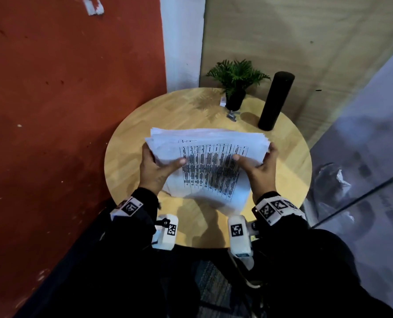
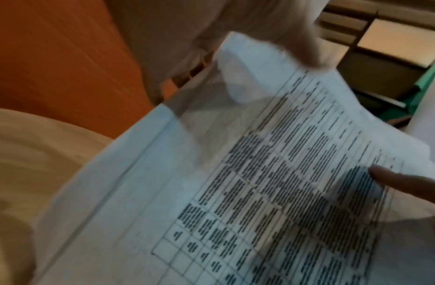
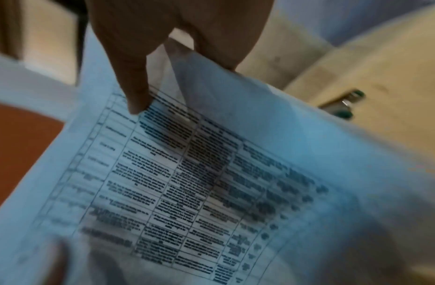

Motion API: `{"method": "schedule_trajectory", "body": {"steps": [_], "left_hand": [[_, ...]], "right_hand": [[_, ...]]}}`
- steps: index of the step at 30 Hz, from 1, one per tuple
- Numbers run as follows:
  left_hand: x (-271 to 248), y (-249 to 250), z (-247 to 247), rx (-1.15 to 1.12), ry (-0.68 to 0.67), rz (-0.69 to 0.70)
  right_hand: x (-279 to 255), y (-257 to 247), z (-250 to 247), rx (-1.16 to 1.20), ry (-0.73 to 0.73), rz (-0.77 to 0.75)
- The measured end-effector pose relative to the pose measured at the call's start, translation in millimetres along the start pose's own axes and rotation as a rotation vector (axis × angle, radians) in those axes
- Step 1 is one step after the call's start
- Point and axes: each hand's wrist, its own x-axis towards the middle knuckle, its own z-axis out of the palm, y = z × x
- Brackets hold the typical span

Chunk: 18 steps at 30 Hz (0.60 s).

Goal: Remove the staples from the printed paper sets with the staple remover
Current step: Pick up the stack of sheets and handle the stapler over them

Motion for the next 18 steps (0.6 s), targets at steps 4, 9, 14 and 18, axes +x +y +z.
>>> {"method": "schedule_trajectory", "body": {"steps": [4,9,14,18], "left_hand": [[4,9,-2,0.031,-0.001,-0.038],[0,21,-2,-0.072,-0.016,0.047],[-4,-14,-3,-0.103,0.005,-0.103],[0,-43,-1,-0.061,0.043,-0.255]], "right_hand": [[1,-5,14,0.017,-0.047,0.071],[2,-18,12,0.116,-0.064,-0.012],[-9,14,0,-0.050,-0.100,0.141],[-11,19,-1,-0.049,-0.127,0.261]]}}
